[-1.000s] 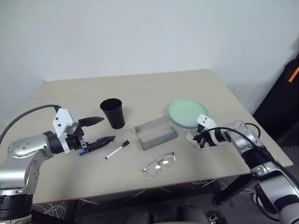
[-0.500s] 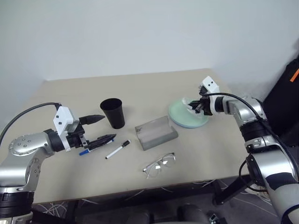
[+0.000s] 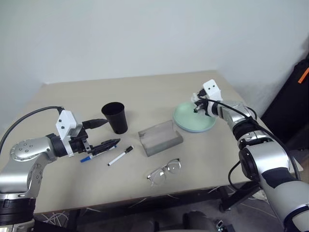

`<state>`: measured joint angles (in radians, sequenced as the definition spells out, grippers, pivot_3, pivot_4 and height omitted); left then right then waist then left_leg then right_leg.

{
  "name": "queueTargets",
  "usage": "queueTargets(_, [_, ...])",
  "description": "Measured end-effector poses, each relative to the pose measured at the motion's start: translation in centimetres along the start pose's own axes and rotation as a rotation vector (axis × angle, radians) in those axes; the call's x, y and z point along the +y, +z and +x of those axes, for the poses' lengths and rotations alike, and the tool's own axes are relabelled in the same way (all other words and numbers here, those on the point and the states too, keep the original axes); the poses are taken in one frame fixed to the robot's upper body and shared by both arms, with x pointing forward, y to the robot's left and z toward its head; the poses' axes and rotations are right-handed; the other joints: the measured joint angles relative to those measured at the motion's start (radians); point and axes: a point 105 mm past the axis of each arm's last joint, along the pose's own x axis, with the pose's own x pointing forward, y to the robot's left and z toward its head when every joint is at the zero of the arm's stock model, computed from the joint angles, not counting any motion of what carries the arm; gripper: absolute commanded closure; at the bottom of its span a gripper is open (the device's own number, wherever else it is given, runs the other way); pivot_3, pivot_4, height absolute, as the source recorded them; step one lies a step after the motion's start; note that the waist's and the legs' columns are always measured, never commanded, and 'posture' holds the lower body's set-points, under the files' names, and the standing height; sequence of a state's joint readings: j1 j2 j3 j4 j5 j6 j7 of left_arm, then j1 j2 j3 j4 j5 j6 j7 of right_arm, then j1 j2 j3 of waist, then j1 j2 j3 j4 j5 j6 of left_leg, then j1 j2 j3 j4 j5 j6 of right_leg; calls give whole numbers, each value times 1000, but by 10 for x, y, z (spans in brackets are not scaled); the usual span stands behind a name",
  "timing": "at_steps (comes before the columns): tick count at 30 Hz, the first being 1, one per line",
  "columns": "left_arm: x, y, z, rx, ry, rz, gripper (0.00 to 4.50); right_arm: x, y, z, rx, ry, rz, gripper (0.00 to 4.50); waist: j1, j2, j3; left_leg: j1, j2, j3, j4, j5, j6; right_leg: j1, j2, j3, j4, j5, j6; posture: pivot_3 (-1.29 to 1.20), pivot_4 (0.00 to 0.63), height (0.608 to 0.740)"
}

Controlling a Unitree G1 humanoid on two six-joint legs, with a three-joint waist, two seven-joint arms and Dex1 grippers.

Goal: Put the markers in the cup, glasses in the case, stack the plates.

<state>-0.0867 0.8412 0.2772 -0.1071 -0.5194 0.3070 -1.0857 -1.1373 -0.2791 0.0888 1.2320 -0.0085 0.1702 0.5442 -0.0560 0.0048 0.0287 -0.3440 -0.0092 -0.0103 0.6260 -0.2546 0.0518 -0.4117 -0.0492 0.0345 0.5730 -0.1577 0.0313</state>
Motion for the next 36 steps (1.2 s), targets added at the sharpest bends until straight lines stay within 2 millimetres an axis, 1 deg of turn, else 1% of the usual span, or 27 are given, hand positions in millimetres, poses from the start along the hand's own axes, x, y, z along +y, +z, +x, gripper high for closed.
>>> queueTargets(2, [0,-1,0,1,1,-2,0,-2,-3,0,2,-12,5,4451,1,0,0,0,0,0,0,0,0,0,0,0,0,0,0,0,0,732])
queueTargets(5, [0,-1,0,1,1,-2,0,-4,-2,0,-5,-23,6,4451,-1,0,0,0,0,0,0,0,0,0,0,1,0,0,0,0,0,732])
queueTargets(13, [0,-1,0,1,1,-1,0,-6,8,-1,-24,-29,-10,4451,-13,0,0,1,0,-1,0,0,0,1,0,1,0,0,0,0,0,732])
queueTargets(28, [0,-1,0,1,2,-1,0,-6,7,-1,-23,-29,-9,4451,-18,0,0,1,0,0,0,0,0,1,1,1,1,0,0,0,0,732])
queueTargets(30, [0,-1,0,1,2,-1,0,-6,7,-1,-24,-32,-9,4065,-19,0,0,1,0,0,0,0,0,1,1,2,1,0,0,0,0,732])
queueTargets(31, [0,-1,0,0,2,-2,0,-7,8,-1,-29,-47,-2,4065,-19,0,0,1,0,0,0,0,0,1,1,2,1,0,0,0,0,732])
queueTargets(33, [-1,-1,2,-6,-1,-7,0,-11,6,0,-39,-98,24,3544,-18,0,0,1,0,0,0,0,0,1,1,2,1,0,0,0,0,732])
queueTargets(34, [-2,-2,4,-7,-5,-11,0,-14,6,0,-41,-122,40,3381,-18,0,0,1,0,0,0,0,0,1,1,2,1,0,0,0,0,732])
queueTargets(36, [-3,-3,5,-5,-9,-14,0,-18,4,-1,-43,-150,62,3381,-18,0,0,1,0,0,0,0,0,1,1,2,1,0,0,0,0,732])
